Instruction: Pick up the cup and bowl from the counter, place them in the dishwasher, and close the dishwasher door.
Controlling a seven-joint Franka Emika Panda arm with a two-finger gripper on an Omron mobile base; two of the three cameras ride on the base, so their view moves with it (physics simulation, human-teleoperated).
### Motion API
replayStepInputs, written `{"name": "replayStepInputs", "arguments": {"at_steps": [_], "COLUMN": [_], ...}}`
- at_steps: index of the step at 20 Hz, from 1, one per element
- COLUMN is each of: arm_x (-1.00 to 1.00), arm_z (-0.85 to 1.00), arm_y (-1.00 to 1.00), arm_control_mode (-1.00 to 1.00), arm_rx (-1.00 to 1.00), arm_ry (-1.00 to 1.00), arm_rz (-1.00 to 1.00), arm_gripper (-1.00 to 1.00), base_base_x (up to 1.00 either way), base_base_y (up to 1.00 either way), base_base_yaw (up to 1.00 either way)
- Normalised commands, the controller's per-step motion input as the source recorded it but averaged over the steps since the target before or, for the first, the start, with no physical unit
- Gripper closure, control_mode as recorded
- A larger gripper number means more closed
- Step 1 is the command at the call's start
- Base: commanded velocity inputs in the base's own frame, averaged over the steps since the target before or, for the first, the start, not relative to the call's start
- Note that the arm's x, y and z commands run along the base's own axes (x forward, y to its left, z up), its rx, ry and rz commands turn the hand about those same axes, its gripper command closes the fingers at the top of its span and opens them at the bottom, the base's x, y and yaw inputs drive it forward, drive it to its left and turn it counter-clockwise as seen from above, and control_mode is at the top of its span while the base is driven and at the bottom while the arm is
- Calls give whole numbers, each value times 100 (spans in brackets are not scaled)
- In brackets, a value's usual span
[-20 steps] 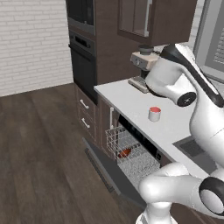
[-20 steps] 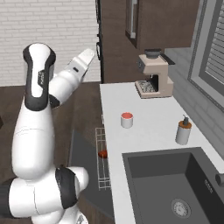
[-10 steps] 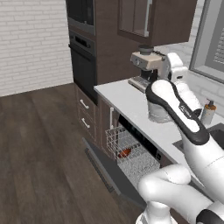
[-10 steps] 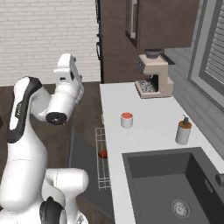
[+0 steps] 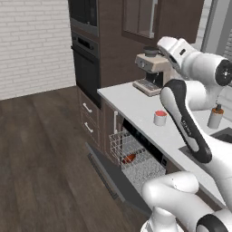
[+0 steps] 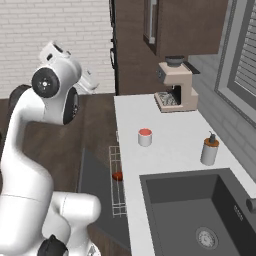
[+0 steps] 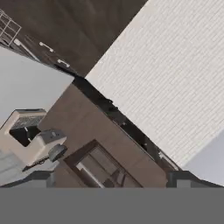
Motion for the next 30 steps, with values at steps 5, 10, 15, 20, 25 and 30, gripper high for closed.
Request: {"name": "replayStepInputs", "arguments": {"at_steps": [5, 10, 15, 20, 25, 30], "arm_x": [-10, 11, 45, 94, 98, 66], "arm_z": [-100, -100, -100, -99, -60, -69], "arm_y": [-13, -38, -1, 0, 4, -4], "arm_control_mode": [-100, -100, -100, -100, -100, -100], "arm_rx": [-46, -14, -23, -17, -5, -21], "arm_ry": [65, 28, 21, 19, 1, 4], "arm_rz": [11, 15, 17, 19, 3, -3], "arm_gripper": [-100, -100, -100, -100, -100, -100], "base_base_x": [0, 0, 0, 0, 0, 0], "base_base_y": [0, 0, 0, 0, 0, 0], "base_base_yaw": [0, 0, 0, 0, 0, 0]}}
